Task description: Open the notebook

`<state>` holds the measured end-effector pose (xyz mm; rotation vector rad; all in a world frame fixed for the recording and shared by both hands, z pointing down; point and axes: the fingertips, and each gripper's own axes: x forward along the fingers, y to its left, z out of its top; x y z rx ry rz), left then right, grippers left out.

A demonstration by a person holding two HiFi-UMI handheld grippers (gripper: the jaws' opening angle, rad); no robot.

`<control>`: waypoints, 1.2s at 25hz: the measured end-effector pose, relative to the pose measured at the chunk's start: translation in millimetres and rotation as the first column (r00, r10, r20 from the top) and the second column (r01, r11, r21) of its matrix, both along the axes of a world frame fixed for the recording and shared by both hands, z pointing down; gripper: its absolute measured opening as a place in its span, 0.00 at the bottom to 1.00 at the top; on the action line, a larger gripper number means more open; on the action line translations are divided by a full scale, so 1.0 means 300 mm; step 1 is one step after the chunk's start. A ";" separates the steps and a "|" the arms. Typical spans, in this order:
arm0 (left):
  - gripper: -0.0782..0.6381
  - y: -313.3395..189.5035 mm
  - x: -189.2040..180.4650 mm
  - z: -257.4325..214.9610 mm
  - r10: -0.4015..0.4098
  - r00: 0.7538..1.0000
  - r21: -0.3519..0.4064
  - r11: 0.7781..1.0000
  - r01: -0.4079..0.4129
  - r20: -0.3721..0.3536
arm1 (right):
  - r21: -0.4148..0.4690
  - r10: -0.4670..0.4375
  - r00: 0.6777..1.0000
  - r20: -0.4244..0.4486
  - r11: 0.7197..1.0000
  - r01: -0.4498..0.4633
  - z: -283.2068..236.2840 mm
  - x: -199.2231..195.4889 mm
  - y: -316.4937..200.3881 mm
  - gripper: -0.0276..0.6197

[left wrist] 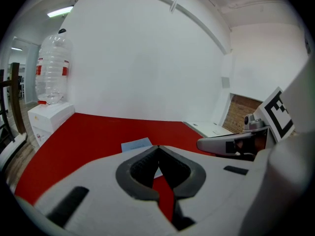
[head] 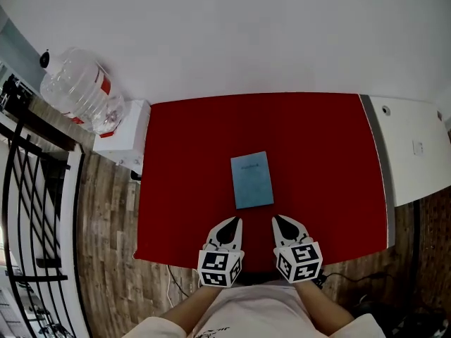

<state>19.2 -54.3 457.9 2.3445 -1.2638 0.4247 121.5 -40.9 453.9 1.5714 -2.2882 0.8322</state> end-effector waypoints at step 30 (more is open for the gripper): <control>0.12 -0.194 0.011 0.371 0.012 1.000 -0.091 0.996 -0.011 0.009 | -0.175 0.050 0.996 -0.071 0.983 -0.061 0.454 0.047 -0.229 0.07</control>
